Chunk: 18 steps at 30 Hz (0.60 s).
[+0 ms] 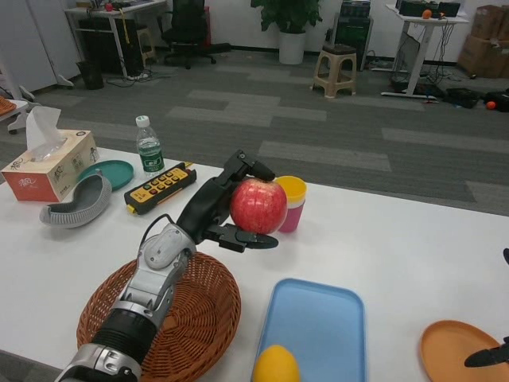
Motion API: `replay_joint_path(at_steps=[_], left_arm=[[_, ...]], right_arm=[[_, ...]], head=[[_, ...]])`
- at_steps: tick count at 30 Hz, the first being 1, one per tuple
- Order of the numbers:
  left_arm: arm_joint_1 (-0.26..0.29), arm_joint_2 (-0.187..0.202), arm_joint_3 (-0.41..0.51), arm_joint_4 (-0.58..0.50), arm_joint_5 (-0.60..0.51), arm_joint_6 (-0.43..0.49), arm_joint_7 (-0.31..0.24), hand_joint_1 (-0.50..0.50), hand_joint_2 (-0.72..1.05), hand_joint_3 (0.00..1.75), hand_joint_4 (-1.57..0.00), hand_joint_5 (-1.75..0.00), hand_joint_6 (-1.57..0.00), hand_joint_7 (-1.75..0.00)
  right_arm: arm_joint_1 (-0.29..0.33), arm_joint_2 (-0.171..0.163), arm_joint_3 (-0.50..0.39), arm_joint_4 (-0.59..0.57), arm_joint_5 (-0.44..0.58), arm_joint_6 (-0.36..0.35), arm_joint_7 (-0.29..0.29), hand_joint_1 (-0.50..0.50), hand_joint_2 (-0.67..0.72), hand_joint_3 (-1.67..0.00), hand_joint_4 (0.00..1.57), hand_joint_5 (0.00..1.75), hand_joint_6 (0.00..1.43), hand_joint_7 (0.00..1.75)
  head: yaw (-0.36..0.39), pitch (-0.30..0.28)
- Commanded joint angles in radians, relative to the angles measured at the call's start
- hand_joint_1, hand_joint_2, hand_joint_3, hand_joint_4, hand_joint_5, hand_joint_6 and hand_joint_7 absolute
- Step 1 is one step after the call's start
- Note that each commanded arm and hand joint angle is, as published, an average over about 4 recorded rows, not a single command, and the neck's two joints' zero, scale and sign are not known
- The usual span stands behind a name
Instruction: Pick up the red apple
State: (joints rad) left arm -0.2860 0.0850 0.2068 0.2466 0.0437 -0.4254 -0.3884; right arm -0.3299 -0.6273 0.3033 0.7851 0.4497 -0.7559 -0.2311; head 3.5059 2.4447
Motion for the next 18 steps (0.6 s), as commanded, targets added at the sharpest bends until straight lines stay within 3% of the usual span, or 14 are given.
replay_joint_path(at_steps=[1, 8, 13, 18], left_arm=[[0.007, 0.019, 0.01, -0.016, -0.031, 0.005, -0.016, 0.14, 0.69, 0.26, 0.0, -1.75, -0.03, -1.61], [0.014, 0.09, 0.036, -0.013, -0.099, 0.015, -0.022, 0.14, 0.69, 0.26, 0.0, -1.75, -0.03, -1.61], [-0.004, 0.13, 0.052, 0.058, -0.123, 0.001, -0.03, 0.12, 0.69, 0.26, 0.0, -1.75, -0.04, -1.61], [-0.043, 0.154, 0.048, 0.205, -0.201, -0.112, -0.055, 0.16, 0.76, 0.26, 0.0, -1.75, -0.1, -1.61]], right_arm=[[-0.016, -0.006, 0.005, 0.008, 0.004, 0.001, -0.005, -0.46, 0.53, 0.0, 0.63, 0.0, 0.0, 0.0], [-0.026, -0.006, 0.01, 0.024, 0.004, 0.001, -0.006, -0.46, 0.5, 0.0, 0.63, 0.0, 0.0, 0.0], [-0.038, -0.006, 0.013, 0.045, 0.004, 0.001, -0.005, -0.46, 0.53, 0.0, 0.66, 0.0, 0.0, 0.0], [-0.05, -0.005, 0.012, 0.052, 0.004, 0.001, -0.005, -0.45, 0.53, 0.0, 0.66, 0.0, 0.0, 0.0]], head=[[-0.002, -0.007], [-0.044, -0.017], [-0.17, -0.022], [-0.324, -0.041]])
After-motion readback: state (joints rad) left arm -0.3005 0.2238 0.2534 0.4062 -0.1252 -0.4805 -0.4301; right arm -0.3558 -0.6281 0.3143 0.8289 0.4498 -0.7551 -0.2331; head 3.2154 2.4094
